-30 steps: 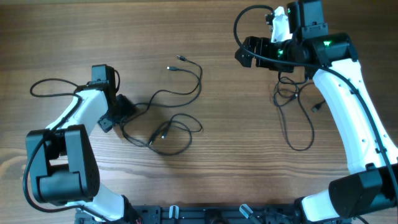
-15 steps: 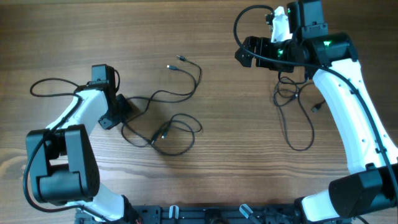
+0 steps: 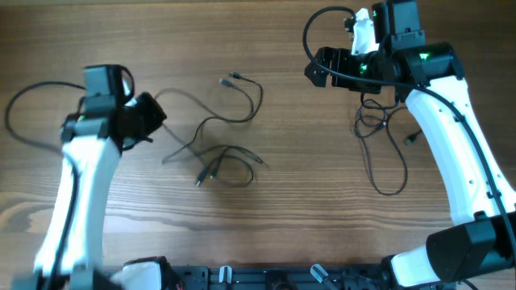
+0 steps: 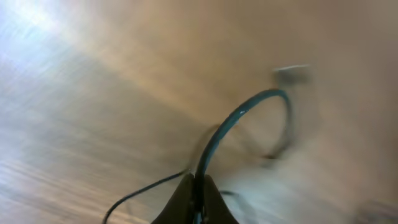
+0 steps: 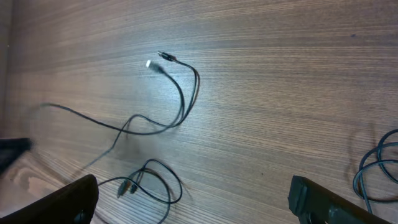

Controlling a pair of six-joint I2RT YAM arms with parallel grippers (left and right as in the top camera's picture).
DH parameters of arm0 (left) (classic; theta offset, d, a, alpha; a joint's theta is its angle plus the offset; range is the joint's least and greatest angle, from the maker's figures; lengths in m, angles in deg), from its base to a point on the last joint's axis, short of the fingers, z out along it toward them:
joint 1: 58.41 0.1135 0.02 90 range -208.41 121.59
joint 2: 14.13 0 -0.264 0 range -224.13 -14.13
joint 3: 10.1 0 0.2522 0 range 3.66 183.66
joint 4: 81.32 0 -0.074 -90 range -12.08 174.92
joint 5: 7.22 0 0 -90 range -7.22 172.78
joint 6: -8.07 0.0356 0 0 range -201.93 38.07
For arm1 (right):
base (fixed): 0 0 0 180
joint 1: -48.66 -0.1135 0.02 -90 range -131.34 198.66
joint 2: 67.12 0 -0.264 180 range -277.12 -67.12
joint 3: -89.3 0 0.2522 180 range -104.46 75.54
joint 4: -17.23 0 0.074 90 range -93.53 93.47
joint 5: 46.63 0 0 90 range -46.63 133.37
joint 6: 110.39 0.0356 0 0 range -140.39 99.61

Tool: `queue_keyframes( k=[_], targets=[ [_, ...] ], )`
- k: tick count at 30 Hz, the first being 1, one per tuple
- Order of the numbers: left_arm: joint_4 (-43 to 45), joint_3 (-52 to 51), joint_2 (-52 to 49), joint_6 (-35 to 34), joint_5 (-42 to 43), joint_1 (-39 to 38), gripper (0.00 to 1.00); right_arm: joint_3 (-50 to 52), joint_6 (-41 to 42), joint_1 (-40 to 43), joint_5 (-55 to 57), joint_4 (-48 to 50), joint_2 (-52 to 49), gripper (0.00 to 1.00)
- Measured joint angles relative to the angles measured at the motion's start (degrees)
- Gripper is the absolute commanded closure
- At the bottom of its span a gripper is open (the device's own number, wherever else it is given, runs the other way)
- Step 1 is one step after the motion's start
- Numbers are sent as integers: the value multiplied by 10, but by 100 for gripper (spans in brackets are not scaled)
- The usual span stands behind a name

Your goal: Untangle cables

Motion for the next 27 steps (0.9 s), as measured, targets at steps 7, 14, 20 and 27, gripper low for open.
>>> queue_keyframes(
  k=[7, 14, 20, 27],
  targets=[
    [57, 5, 136, -2, 98, 0, 96, 0, 0, 0, 0, 0, 0, 0],
    [214, 5, 251, -69, 145, 0, 96, 0, 0, 0, 0, 0, 0, 0],
    [358, 6, 302, -178, 159, 0, 96, 0, 0, 0, 0, 0, 0, 0],
    [532, 6, 296, -295, 168, 0, 96, 0, 0, 0, 0, 0, 0, 0]
  ],
)
